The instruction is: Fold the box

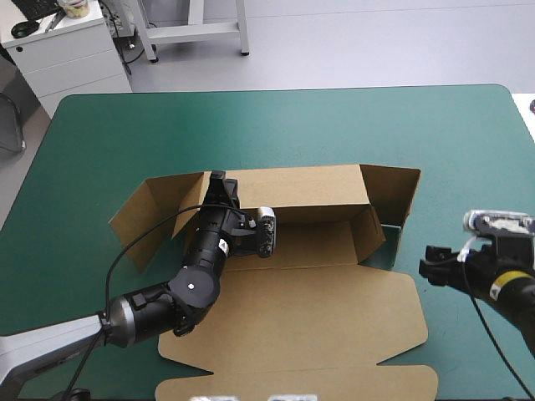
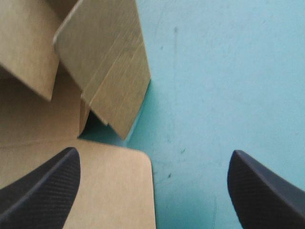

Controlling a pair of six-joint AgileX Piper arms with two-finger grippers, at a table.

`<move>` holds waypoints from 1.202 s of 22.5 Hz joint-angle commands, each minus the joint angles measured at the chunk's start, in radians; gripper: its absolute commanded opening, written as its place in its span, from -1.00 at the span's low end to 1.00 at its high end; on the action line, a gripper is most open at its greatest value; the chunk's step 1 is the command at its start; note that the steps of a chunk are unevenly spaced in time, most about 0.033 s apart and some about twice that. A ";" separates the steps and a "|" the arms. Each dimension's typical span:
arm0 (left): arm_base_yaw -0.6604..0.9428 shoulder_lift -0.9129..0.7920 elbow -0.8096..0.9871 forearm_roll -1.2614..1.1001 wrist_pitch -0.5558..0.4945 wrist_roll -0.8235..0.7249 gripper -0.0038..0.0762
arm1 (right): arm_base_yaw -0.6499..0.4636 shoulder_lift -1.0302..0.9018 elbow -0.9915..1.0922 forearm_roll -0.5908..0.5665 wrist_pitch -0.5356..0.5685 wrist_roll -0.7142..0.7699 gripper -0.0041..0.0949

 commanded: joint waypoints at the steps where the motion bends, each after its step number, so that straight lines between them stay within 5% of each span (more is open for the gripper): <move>1: -0.012 -0.026 -0.016 0.020 -0.005 -0.010 -0.93 | -0.003 0.120 -0.136 -0.062 -0.075 0.044 0.66; 8: -0.012 -0.026 -0.016 0.035 -0.001 -0.010 -0.93 | -0.018 0.409 -0.456 -0.040 -0.071 -0.012 0.66; 14: -0.012 -0.026 -0.016 0.035 -0.001 -0.010 -0.93 | -0.279 0.839 -0.915 0.392 0.171 -0.377 0.66; 18: -0.012 -0.026 -0.016 0.035 -0.003 -0.010 -0.93 | -0.312 1.072 -1.132 0.421 0.359 -0.421 0.66; 27: -0.012 -0.026 -0.016 0.020 0.006 -0.010 -0.93 | -0.312 1.069 -0.974 0.482 0.359 -0.510 0.66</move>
